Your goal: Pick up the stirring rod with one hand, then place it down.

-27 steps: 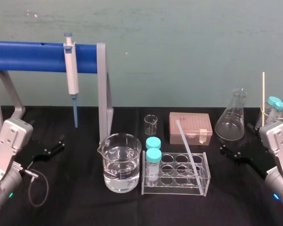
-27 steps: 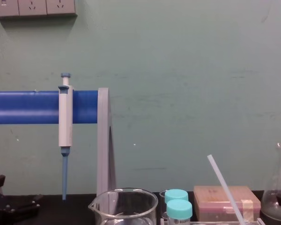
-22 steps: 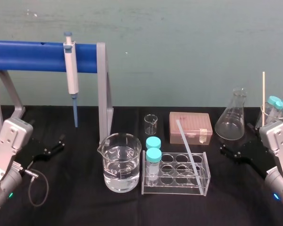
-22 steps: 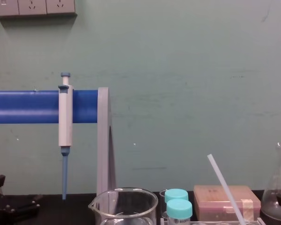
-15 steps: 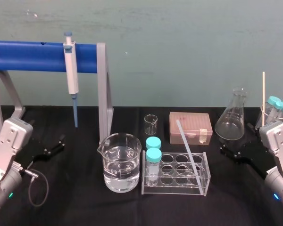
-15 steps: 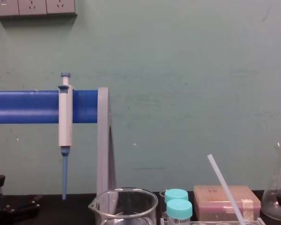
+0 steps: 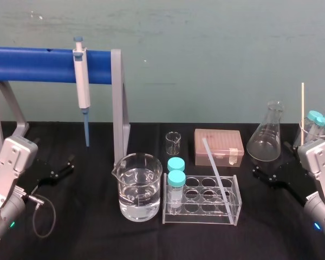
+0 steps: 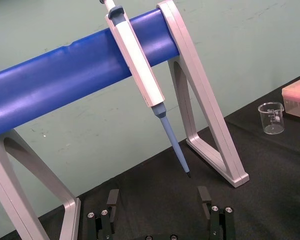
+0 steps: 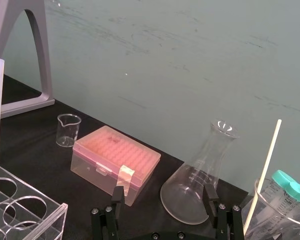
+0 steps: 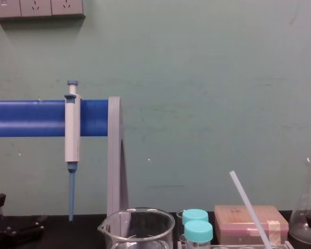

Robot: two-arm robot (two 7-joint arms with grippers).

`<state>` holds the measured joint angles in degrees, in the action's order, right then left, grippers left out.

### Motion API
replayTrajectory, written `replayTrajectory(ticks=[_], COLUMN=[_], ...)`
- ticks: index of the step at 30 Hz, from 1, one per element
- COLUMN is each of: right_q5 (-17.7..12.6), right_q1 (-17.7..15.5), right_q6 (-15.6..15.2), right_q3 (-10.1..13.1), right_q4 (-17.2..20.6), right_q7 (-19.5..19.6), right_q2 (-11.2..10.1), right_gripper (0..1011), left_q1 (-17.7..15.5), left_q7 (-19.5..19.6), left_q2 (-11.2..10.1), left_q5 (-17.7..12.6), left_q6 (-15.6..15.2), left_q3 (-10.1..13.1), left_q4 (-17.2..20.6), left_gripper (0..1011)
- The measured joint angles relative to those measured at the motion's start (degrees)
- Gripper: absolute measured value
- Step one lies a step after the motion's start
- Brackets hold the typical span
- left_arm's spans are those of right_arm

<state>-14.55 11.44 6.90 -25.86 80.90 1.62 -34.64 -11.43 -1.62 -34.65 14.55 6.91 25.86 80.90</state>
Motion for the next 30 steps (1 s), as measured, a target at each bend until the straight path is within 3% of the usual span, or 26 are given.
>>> replayTrajectory(ticks=[25,27,30], right_q5=[0.0,-1.0,-5.3], right_q1=[0.0,-0.2,-0.5], right_q6=[0.0,0.0,-0.6], right_q3=[0.0,0.9,3.0], right_q4=[0.0,0.2,1.2], right_q7=[0.0,-0.9,-4.1], right_q2=[0.0,0.1,0.2], right_gripper=[1003,1003,1003], left_q1=[0.0,0.0,0.0], left_q7=[0.0,0.0,0.0], left_q2=[0.0,0.0,0.0], left_q5=[0.0,0.0,0.0], left_q6=[0.0,0.0,0.0], left_q3=[0.0,0.0,0.0], left_q4=[0.0,0.0,0.0], left_gripper=[1000,1000,1000])
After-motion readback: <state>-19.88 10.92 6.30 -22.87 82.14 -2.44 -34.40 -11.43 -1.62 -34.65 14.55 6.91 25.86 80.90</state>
